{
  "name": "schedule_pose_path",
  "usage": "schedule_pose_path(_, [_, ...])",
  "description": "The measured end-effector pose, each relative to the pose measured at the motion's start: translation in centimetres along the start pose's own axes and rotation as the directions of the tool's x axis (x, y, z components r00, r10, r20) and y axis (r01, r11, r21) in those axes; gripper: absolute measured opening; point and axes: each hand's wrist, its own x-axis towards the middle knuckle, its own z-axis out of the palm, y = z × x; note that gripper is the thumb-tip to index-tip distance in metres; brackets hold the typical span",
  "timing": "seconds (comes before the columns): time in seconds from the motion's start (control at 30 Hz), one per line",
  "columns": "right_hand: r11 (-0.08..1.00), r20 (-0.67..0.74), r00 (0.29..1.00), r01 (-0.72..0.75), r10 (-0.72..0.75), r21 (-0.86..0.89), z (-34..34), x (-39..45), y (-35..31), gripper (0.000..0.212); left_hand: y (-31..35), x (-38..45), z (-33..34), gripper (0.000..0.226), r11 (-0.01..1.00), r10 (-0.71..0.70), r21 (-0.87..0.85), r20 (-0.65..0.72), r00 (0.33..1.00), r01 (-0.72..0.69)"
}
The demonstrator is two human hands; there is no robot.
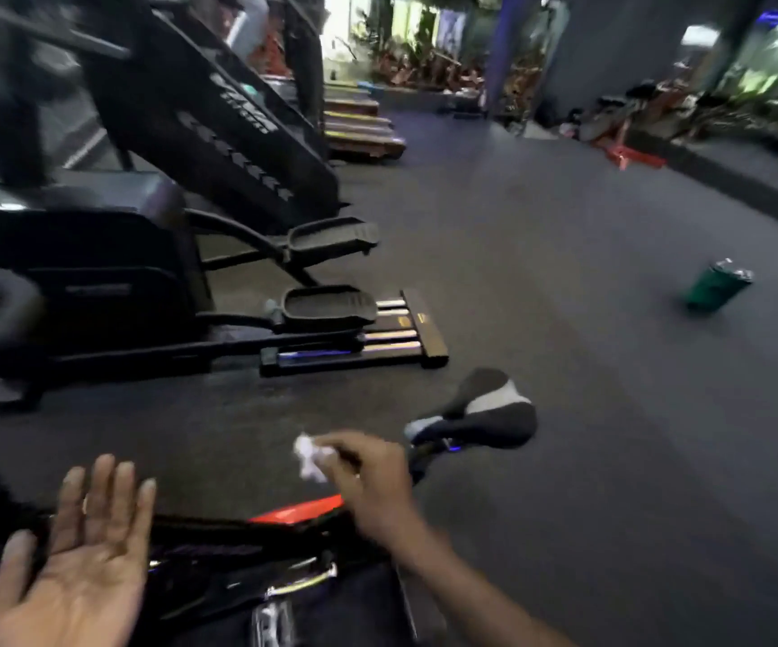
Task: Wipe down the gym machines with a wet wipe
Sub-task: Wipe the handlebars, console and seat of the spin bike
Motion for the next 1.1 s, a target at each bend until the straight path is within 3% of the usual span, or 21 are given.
schedule_pose_path(0.03, [0.993,-0.075,0.991,-0.112,0.114,0.033,-3.3,0.0,1.7,0.019,0.0,1.6,1.1,0.089,0.987,-0.025,0.151,-0.162,0.986,0.049])
schedule_pose_path(0.07, [0.982,-0.131,0.974,-0.185,0.187,0.021,-6.3,-0.1,3.3,0.019,-1.8,2.8,1.7,0.08,0.97,-0.067,0.221,-0.139,0.988,0.097])
schedule_pose_path(0.17, [0.938,-0.262,0.903,-0.345,0.341,0.033,-13.0,-0.6,7.3,0.017,-7.8,5.3,5.1,0.066,0.902,-0.23,0.303,-0.264,0.937,0.307])
schedule_pose_path(0.23, [0.911,-0.36,0.844,-0.409,0.397,0.045,-16.4,-0.4,9.6,0.019,-11.9,7.9,6.0,0.06,0.791,-0.344,0.469,-0.192,0.919,0.394])
schedule_pose_path(0.27, [0.901,-0.389,0.825,-0.432,0.411,0.034,-17.6,-0.1,10.4,0.02,-13.8,8.4,5.8,0.056,0.719,-0.428,0.486,-0.254,0.867,0.497])
schedule_pose_path(0.43, [0.87,-0.381,0.836,-0.473,0.394,-0.138,-18.8,2.6,13.5,0.017,-20.9,13.1,4.9,0.031,0.457,-0.362,0.698,-0.42,0.832,0.551])
schedule_pose_path(0.57, [0.842,-0.215,0.916,-0.397,0.338,-0.366,-16.5,6.0,15.5,0.02,-25.4,16.3,-0.8,0.02,0.271,-0.205,0.725,-0.6,0.773,0.634])
schedule_pose_path(0.67, [0.801,-0.005,0.964,-0.225,0.268,-0.555,-13.2,8.4,17.0,0.021,-27.9,16.2,-3.3,0.021,0.279,-0.149,0.647,-0.701,0.698,0.709])
schedule_pose_path(0.73, [0.778,0.115,0.975,-0.077,0.19,-0.624,-11.5,8.6,17.5,0.022,-28.5,15.7,-3.2,0.025,0.389,-0.118,0.575,-0.744,0.658,0.72])
schedule_pose_path(0.83, [0.797,0.264,0.964,0.129,0.039,-0.591,-12.2,6.8,18.2,0.024,-28.7,15.5,-3.5,0.029,0.498,-0.151,0.453,-0.794,0.588,0.739])
schedule_pose_path(0.9, [0.797,0.267,0.964,0.168,-0.009,-0.581,-13.7,6.3,19.2,0.02,-28.2,15.6,-3.9,0.03,0.544,-0.17,0.373,-0.828,0.534,0.752])
schedule_pose_path(1.0, [0.839,0.162,0.986,0.057,0.038,-0.542,-13.4,8.8,19.5,0.016,-28.4,15.9,-4.2,0.036,0.565,-0.16,0.333,-0.853,0.496,0.755])
schedule_pose_path(1.1, [0.832,0.35,0.936,0.215,-0.027,-0.512,-11.7,9.1,19.2,0.019,-29.1,16.1,-3.7,0.045,0.591,-0.131,0.311,-0.873,0.469,0.744])
